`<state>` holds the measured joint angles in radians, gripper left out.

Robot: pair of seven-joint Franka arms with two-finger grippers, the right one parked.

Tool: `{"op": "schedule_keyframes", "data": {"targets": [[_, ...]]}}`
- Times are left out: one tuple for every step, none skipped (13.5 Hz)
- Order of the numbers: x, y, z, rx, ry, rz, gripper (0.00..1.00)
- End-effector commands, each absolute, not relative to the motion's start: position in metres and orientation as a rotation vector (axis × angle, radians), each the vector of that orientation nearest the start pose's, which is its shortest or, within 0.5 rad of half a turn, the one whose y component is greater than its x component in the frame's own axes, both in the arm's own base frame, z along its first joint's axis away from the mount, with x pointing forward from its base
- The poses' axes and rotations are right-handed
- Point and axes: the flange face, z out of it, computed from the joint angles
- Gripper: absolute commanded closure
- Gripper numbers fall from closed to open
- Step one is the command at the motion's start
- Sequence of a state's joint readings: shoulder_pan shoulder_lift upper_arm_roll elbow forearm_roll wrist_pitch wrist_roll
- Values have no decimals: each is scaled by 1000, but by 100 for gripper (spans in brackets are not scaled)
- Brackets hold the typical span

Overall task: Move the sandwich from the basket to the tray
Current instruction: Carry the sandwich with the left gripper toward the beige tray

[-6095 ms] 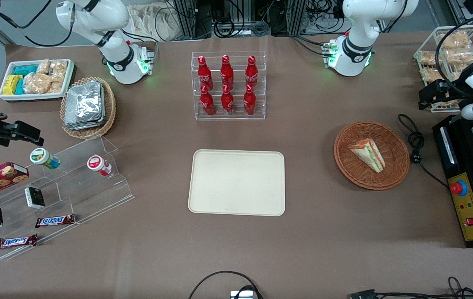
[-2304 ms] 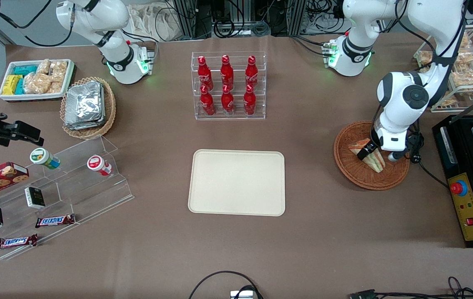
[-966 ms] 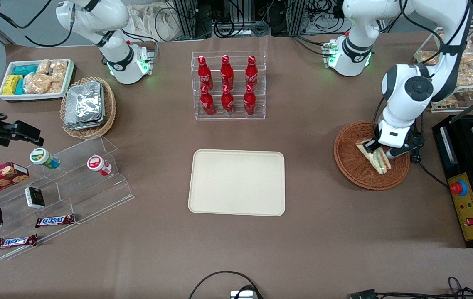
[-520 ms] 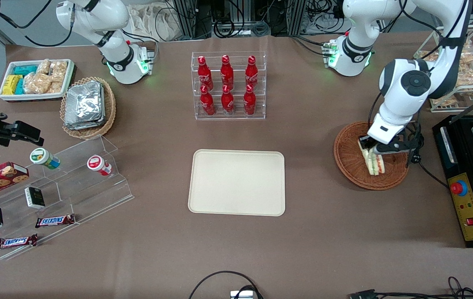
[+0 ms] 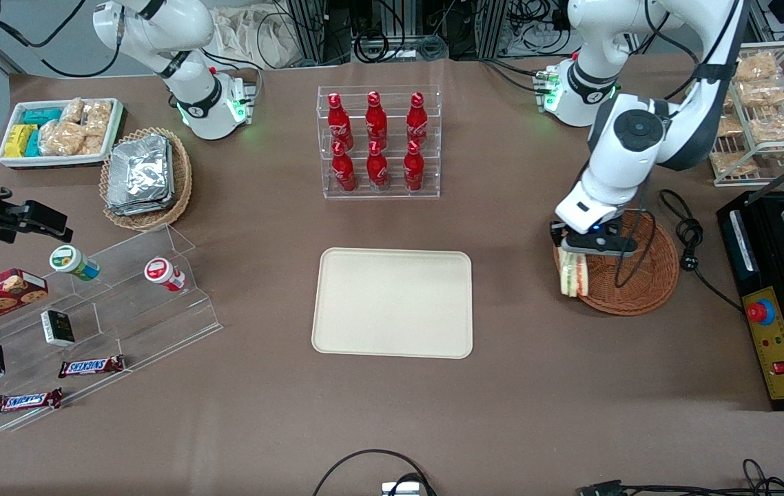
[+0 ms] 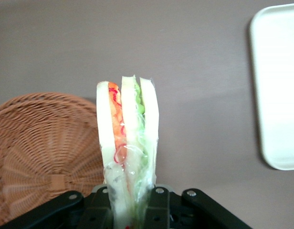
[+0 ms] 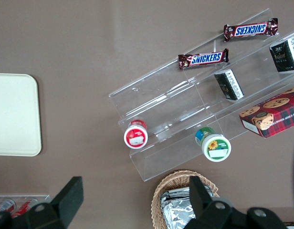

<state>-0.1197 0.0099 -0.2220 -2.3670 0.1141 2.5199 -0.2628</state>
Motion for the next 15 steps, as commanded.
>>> {"op": "schedule_keyframes", "data": {"targets": [[505, -214, 343, -3107, 342, -175, 84], [511, -229, 341, -3111, 362, -150, 84], [514, -245, 344, -3128, 346, -149, 84], [516, -262, 343, -3143, 324, -152, 84], [522, -275, 342, -3157, 294, -158, 84], [525, -291, 339, -3170, 265, -158, 84], [528, -302, 333, -3180, 240, -151, 84], [534, -313, 328, -3189, 224, -146, 85], [536, -326, 327, -3200, 214, -152, 85], [539, -335, 325, -3209, 189, -154, 85], [542, -348, 320, -3218, 182, -151, 85], [544, -358, 313, -3225, 172, -143, 85], [548, -366, 307, -3230, 172, -136, 85], [552, -370, 302, -3234, 173, -133, 85], [554, -375, 294, -3235, 179, -121, 85]]}}
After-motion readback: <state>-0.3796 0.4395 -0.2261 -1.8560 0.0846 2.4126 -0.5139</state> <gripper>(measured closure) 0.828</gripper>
